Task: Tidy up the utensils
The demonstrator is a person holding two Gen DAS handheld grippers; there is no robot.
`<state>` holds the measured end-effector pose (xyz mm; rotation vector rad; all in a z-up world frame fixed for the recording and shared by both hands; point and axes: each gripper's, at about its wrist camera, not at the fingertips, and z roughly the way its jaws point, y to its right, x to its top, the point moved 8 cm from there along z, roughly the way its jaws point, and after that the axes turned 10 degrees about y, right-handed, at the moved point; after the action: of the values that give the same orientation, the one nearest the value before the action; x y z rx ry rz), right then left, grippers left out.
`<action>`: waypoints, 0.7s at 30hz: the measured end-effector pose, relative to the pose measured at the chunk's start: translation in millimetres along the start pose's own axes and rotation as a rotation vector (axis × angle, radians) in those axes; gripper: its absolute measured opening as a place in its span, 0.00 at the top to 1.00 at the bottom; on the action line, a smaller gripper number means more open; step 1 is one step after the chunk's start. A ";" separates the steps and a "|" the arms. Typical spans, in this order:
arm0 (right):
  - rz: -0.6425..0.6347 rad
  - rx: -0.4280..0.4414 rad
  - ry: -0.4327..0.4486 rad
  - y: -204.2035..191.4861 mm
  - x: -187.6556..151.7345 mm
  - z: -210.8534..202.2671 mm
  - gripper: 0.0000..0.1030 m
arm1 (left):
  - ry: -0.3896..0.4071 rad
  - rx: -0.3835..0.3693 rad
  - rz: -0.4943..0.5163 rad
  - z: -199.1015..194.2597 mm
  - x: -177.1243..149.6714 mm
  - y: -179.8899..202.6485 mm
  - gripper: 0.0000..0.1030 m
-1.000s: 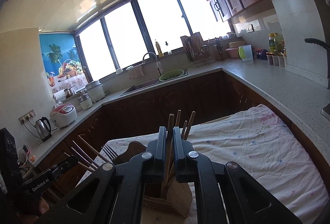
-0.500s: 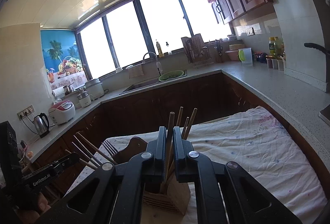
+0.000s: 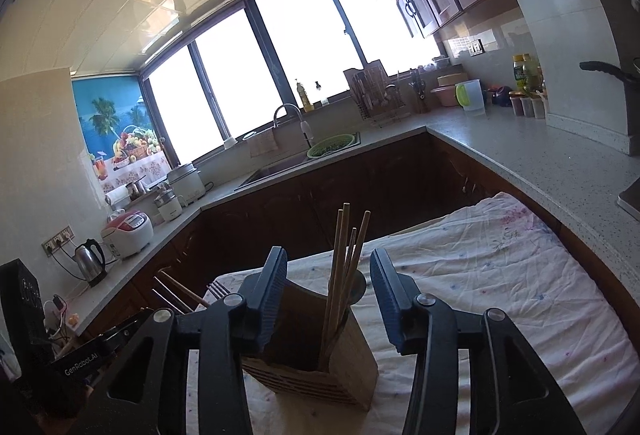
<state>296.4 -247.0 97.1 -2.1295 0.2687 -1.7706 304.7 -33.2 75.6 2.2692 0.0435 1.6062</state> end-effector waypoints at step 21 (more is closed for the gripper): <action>0.028 0.002 -0.110 15.1 -78.7 -70.4 0.18 | -0.103 0.110 -0.121 -78.4 -98.5 -48.7 0.29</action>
<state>213.2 -242.5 30.4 -2.2019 0.2662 -1.6312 206.6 11.1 -5.9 2.3789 0.2441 1.4565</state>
